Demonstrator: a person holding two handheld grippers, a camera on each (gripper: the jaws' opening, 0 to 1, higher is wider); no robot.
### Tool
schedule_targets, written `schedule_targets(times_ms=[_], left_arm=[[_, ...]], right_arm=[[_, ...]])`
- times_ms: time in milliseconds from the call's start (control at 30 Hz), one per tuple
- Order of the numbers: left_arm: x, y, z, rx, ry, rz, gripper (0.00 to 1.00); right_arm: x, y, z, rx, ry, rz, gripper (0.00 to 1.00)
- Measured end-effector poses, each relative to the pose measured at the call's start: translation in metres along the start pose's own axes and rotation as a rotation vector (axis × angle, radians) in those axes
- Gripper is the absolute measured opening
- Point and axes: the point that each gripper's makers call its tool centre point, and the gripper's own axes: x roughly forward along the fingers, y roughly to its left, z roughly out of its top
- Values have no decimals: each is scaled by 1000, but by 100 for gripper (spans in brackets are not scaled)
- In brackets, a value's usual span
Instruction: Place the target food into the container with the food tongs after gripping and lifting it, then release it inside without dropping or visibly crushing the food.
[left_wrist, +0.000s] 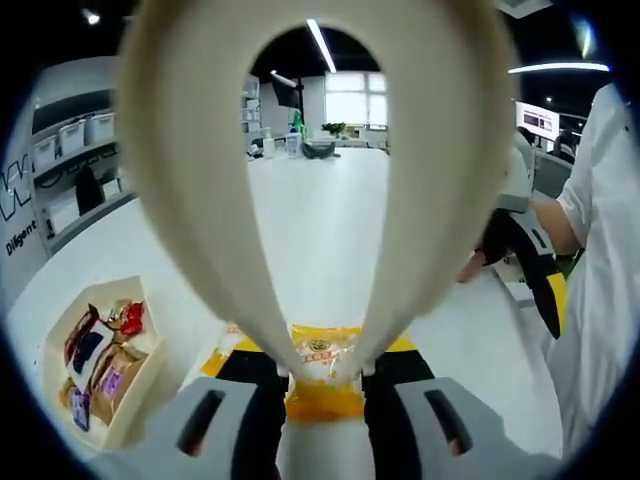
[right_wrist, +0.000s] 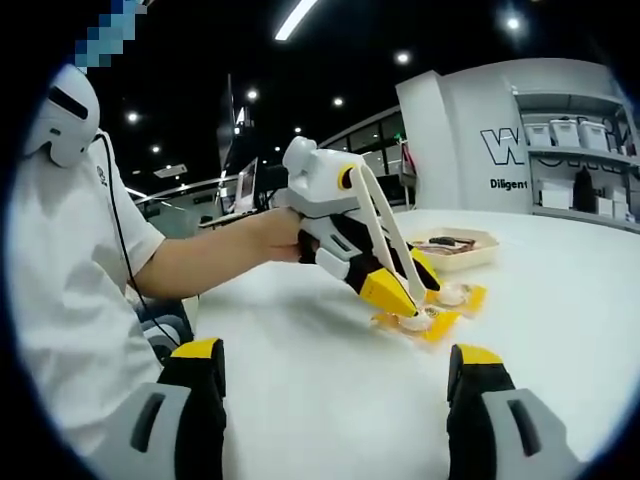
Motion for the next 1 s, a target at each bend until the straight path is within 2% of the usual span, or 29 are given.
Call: schedule_targets(times_ms=[1000], left_arm=[[6, 0, -7, -41, 4, -10, 27]], right_arm=[[0, -2, 1, 0, -6, 2, 93]])
